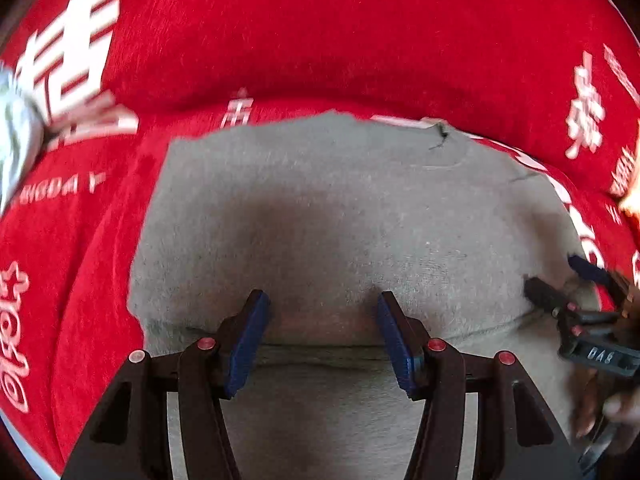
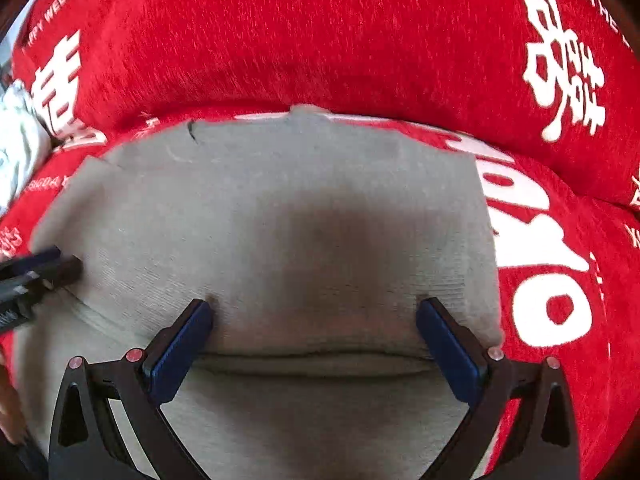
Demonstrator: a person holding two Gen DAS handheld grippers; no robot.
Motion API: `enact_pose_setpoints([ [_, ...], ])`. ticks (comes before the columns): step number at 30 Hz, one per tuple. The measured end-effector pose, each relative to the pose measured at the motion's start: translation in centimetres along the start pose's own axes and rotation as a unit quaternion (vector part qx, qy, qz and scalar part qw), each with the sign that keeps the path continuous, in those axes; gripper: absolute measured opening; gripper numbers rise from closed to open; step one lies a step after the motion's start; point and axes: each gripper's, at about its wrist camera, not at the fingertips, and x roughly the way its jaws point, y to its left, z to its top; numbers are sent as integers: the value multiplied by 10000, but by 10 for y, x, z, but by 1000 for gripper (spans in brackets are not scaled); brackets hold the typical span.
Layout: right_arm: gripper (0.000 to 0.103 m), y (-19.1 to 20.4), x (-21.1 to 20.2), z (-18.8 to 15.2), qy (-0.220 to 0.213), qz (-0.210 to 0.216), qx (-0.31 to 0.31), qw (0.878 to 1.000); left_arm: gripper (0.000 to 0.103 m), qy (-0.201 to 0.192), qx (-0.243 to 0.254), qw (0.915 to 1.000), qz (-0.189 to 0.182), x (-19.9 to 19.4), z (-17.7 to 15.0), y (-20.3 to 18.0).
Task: Fold small clothes
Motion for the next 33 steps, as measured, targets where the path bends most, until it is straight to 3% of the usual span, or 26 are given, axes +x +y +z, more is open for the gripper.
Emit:
enact_pose_setpoints([
  [2,103,0,-13,-3,-35,-179,157,9997,58,-80,27,9999,125,-6,-3,-3],
  [6,103,19,-49,-13,-461,216,50,9987,58,-188,-41,9992,-363,-20,-21,-12],
  [9,103,42,-43,-33,-156,177,-265,9994,58,-87,169,9995,-243,-13,-44,-25],
  [11,102,47,-30,-48,154,62,-319,9994,58,-339,381,9987,19,-22,-59,-32],
  [12,102,48,-30,-60,62,-5,-314,9995,59,-366,426,9984,79,-24,-66,-33],
  [13,102,48,-39,-69,-193,-33,-301,9994,63,-435,451,9980,115,-31,-75,-35],
  [15,102,48,-50,-89,-296,-45,-258,9992,94,-463,486,9976,192,-38,-95,-35],
  [16,102,47,-56,-97,-353,-48,-259,9990,96,-502,486,9973,224,-41,-103,-35],
  [20,102,48,-79,-135,-515,-68,-445,9977,97,-853,542,9947,216,-64,-146,-33],
  [24,102,48,-100,-171,-620,-90,-625,9961,97,-907,614,9937,219,-77,-178,-29],
  [33,102,44,-121,-216,-459,-134,-742,9961,102,-533,645,9963,177,-90,-220,-23],
])
